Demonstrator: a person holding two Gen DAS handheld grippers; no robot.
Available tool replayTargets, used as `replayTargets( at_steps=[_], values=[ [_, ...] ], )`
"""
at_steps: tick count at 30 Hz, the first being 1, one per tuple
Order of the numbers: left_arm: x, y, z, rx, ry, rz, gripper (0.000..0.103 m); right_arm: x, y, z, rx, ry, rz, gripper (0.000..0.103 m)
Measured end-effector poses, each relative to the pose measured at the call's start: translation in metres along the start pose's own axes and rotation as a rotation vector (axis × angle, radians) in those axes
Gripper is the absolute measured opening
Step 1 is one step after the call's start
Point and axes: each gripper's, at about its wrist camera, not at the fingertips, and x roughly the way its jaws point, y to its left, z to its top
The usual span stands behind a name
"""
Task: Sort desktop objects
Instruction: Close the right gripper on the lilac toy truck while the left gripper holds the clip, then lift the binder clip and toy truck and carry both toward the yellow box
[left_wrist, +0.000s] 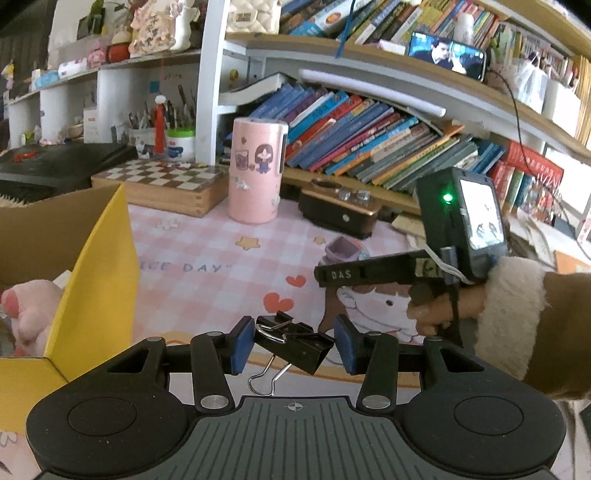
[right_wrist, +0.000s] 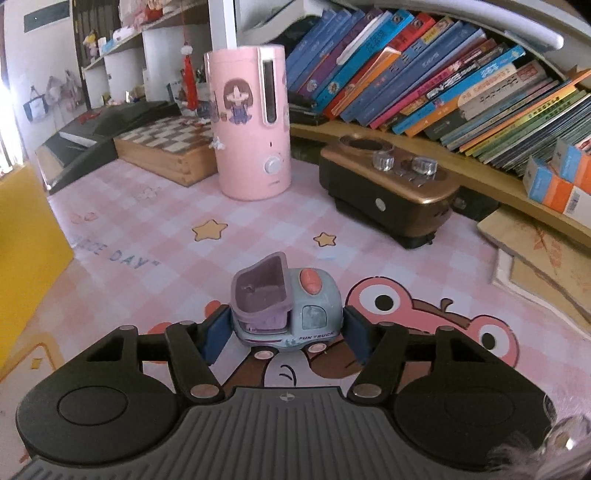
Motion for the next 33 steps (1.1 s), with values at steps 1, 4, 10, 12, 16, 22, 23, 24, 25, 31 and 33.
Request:
replayTargets(
  at_steps=[1,4,10,12,16,22,23,24,25,31,33],
  values=[
    [-0.003,-0.001,0.001,-0.003,-0.005,-0.003,0.045,-0.007,0.0,0.0,0.002,-0.002,0.004,0.061],
    [-0.014,-0.003,0.001,-0.02,-0.022,-0.021,0.045,-0.03,0.002,-0.001,0.009,-0.003,0.018,0.061],
    [-0.042,0.0,0.003,-0.037,-0.071,-0.058,0.045,-0.084,0.017,-0.011,0.017,-0.016,0.051,0.061],
    [-0.05,0.002,0.003,-0.039,-0.081,-0.066,0.045,-0.1,0.024,-0.015,0.02,-0.013,0.058,0.061],
    [-0.067,0.009,-0.001,-0.044,-0.098,-0.067,0.045,-0.13,0.036,-0.025,0.041,-0.007,0.051,0.061],
    [-0.093,0.026,-0.014,-0.077,-0.083,-0.029,0.045,-0.164,0.056,-0.046,0.105,0.036,0.037,0.061],
    [-0.096,0.029,-0.017,-0.083,-0.077,-0.026,0.045,-0.169,0.062,-0.05,0.114,0.045,0.038,0.061],
    [-0.1,0.033,-0.02,-0.087,-0.071,-0.022,0.045,-0.173,0.067,-0.054,0.119,0.051,0.039,0.061],
    [-0.103,0.037,-0.022,-0.09,-0.067,-0.019,0.045,-0.176,0.074,-0.057,0.121,0.055,0.04,0.061],
    [-0.123,0.056,-0.038,-0.1,-0.043,-0.015,0.045,-0.191,0.11,-0.075,0.116,0.073,0.044,0.062],
    [-0.131,0.061,-0.044,-0.1,-0.036,-0.018,0.045,-0.195,0.124,-0.079,0.106,0.077,0.048,0.062]
  ],
)
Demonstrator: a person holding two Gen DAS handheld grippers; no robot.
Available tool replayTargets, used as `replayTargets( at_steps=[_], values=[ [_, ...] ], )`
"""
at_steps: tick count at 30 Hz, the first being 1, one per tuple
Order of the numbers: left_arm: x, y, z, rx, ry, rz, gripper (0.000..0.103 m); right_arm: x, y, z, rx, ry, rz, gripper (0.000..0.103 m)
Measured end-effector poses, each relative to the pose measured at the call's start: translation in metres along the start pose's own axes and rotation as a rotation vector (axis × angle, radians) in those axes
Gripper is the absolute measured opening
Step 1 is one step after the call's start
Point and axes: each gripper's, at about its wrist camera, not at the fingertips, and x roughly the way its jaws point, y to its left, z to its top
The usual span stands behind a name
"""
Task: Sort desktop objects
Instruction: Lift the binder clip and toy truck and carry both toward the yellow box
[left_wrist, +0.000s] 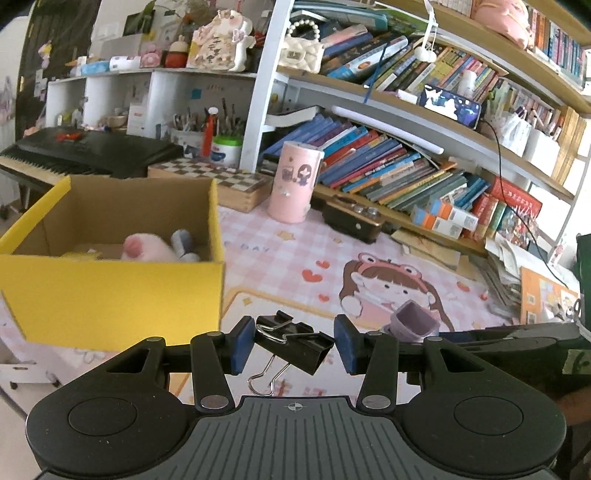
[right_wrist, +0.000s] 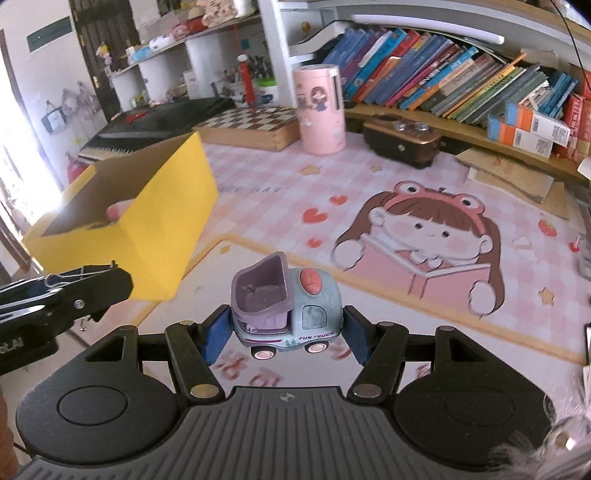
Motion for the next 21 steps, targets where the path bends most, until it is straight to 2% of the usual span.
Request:
replayTargets(
  at_steps=[21],
  values=[
    [-0.072,0.071,-0.028,-0.018,0.015,-0.002,0.045,-0.022,0.11,-0.046,-0.048,0.021,0.003,0.062]
  ],
)
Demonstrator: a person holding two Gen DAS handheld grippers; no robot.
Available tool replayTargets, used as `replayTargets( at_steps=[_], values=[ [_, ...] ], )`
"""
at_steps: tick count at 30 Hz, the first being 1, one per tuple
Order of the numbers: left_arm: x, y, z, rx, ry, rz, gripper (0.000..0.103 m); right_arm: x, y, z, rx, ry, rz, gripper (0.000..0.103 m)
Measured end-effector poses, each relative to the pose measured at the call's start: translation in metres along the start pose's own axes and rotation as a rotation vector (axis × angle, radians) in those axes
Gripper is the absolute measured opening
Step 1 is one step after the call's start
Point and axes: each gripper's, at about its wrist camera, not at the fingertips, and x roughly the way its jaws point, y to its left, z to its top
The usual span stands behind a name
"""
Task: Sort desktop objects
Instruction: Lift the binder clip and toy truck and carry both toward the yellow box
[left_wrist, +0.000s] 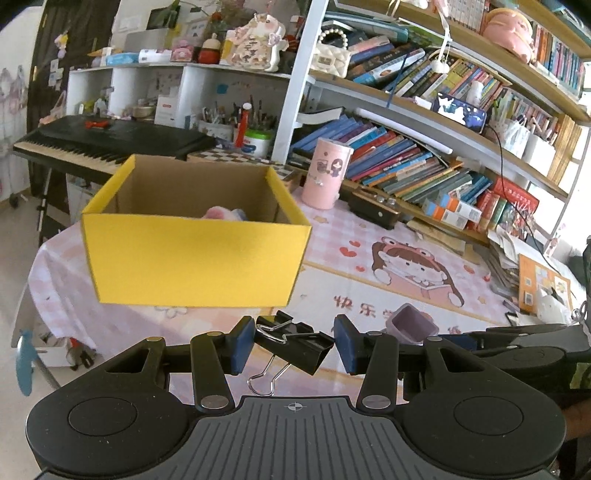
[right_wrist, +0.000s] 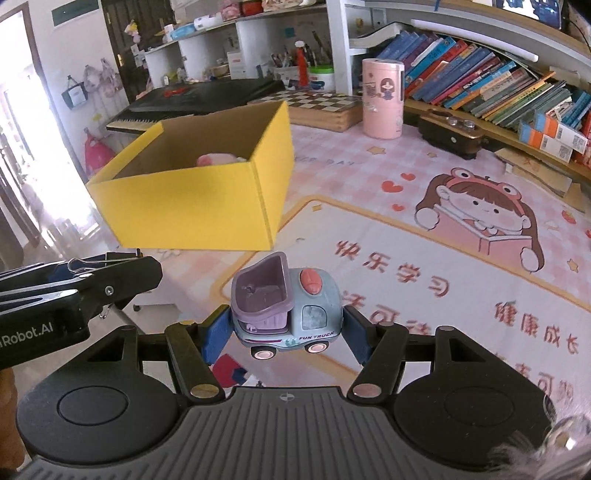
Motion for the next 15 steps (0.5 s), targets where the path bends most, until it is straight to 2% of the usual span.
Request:
replayTargets(
  at_steps=[15],
  values=[
    [-0.043,0.042,-0.016,0.002,-0.018,0.02,0.045,-0.01,0.066,-0.024,-0.007,-0.008,0.025,0.062]
  ],
)
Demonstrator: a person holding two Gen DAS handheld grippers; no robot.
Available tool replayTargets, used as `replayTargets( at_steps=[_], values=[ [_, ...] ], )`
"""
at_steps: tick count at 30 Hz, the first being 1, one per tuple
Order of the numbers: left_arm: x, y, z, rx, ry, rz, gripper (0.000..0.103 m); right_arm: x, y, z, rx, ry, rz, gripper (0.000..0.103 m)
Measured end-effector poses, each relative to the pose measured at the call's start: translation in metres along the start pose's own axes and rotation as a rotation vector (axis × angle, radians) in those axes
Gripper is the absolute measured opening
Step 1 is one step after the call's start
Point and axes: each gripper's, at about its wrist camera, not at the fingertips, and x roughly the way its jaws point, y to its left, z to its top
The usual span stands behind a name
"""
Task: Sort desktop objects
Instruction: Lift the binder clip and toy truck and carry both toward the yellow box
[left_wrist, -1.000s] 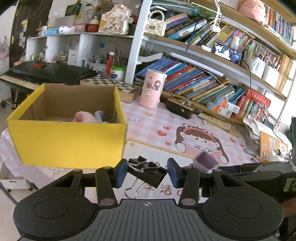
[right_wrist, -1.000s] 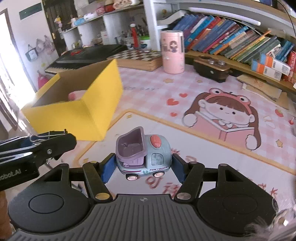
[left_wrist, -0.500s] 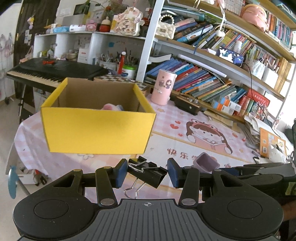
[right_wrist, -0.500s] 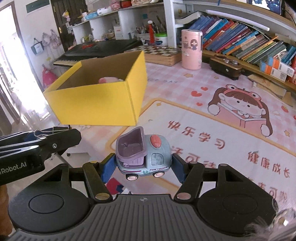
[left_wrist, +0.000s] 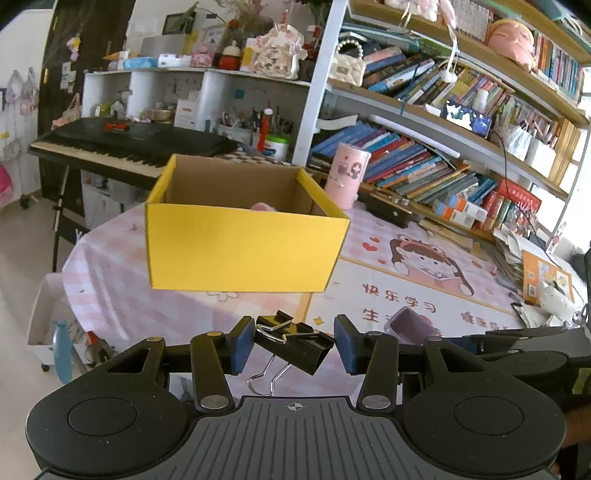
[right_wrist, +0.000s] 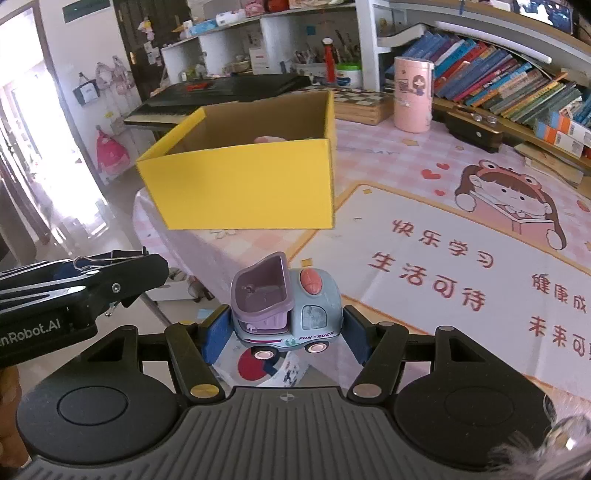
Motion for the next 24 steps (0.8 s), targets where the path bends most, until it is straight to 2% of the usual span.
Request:
replayTargets(
  at_steps=[24],
  values=[
    [-0.026,0.032,-0.002,-0.044,-0.049,0.045,0.045,0.0,0.046,0.005,-0.084,-0.019,0.042,0.062]
  ],
)
